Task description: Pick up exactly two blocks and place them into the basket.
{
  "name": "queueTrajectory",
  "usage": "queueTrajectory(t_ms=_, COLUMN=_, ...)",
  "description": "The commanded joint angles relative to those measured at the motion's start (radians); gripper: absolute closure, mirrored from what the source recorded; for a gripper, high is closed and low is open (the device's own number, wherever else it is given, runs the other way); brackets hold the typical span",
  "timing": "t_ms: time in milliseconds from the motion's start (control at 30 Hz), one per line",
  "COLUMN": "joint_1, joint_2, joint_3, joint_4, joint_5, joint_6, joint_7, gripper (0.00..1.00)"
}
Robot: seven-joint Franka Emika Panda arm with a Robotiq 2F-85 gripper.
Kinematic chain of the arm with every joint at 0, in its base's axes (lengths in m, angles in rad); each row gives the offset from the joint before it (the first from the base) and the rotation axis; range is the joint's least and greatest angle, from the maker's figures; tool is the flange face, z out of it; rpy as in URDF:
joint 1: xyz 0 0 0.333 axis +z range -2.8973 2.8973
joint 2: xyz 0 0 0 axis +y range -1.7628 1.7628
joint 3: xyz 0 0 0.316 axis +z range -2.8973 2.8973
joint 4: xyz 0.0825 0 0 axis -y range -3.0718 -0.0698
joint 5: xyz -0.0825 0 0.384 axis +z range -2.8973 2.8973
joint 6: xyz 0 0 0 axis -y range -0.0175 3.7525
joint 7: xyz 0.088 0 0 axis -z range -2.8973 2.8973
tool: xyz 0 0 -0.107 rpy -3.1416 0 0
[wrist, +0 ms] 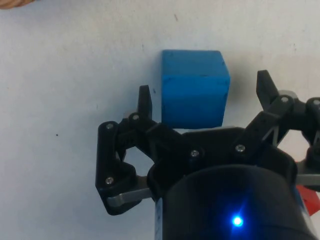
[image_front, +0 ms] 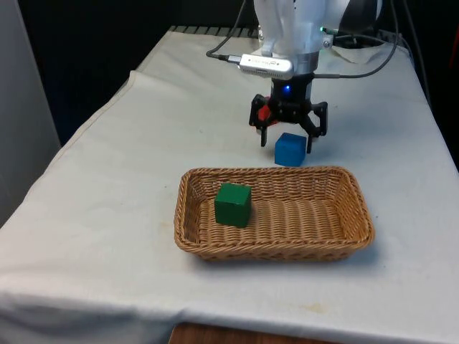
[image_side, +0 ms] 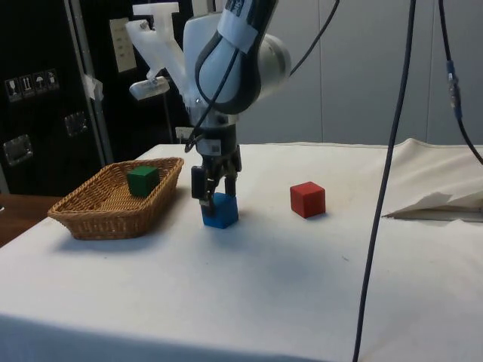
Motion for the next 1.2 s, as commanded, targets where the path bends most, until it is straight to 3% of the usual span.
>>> queueTrajectory(t_ms=0, joint_1=0.0, joint_2=0.0, joint_3=0.0, joint_4=0.0, joint_5=0.0, joint_6=0.0, joint_7=0.0, gripper=0.0)
queueTrajectory(t_ms=33, joint_1=-0.007, joint_2=-0.004, joint_3=0.01, joint_4=-0.001, joint_5=0.011, joint_6=0.006, joint_7=-0.008, gripper=0.0)
queueTrajectory(t_ms=100, joint_1=-0.005, joint_2=-0.003, joint_3=0.008, joint_4=0.0, joint_5=0.009, joint_6=0.007, joint_7=-0.007, gripper=0.19)
queueTrajectory(t_ms=133, joint_1=-0.005, joint_2=-0.003, joint_3=0.008, joint_4=0.0, joint_5=0.008, joint_6=0.007, joint_7=-0.006, gripper=0.3)
queueTrajectory(t_ms=167, joint_1=-0.004, joint_2=-0.003, joint_3=0.007, joint_4=0.0, joint_5=0.007, joint_6=0.007, joint_7=-0.006, gripper=0.54)
queueTrajectory(t_ms=300, joint_1=0.0, joint_2=-0.001, joint_3=0.0, joint_4=0.001, joint_5=0.0, joint_6=0.0, joint_7=0.0, gripper=0.97)
queueTrajectory(t_ms=600, joint_1=-0.003, joint_2=-0.002, joint_3=0.005, joint_4=0.0, joint_5=0.005, joint_6=0.007, joint_7=-0.005, gripper=0.97)
queueTrajectory(t_ms=767, joint_1=0.006, joint_2=-0.031, joint_3=-0.015, joint_4=0.018, joint_5=-0.017, joint_6=-0.029, joint_7=0.006, gripper=0.97)
queueTrajectory(t_ms=833, joint_1=0.006, joint_2=-0.04, joint_3=-0.018, joint_4=0.024, joint_5=-0.023, joint_6=-0.043, joint_7=0.008, gripper=0.97)
queueTrajectory(t_ms=867, joint_1=0.0, joint_2=-0.033, joint_3=-0.008, joint_4=0.024, joint_5=-0.011, joint_6=-0.028, joint_7=0.0, gripper=0.97)
queueTrajectory(t_ms=900, joint_1=0.007, joint_2=-0.045, joint_3=-0.02, joint_4=0.028, joint_5=-0.026, joint_6=-0.05, joint_7=0.01, gripper=0.97)
queueTrajectory(t_ms=1000, joint_1=0.007, joint_2=-0.06, joint_3=-0.024, joint_4=0.037, joint_5=-0.034, joint_6=-0.069, joint_7=0.013, gripper=0.97)
queueTrajectory(t_ms=1100, joint_1=0.005, joint_2=-0.079, joint_3=-0.028, joint_4=0.056, joint_5=-0.046, joint_6=-0.098, joint_7=0.018, gripper=0.97)
queueTrajectory(t_ms=1133, joint_1=-0.001, joint_2=-0.078, joint_3=-0.018, joint_4=0.053, joint_5=-0.032, joint_6=-0.085, joint_7=0.006, gripper=0.97)
queueTrajectory(t_ms=1167, joint_1=0.005, joint_2=-0.083, joint_3=-0.029, joint_4=0.063, joint_5=-0.048, joint_6=-0.106, joint_7=0.017, gripper=0.97)
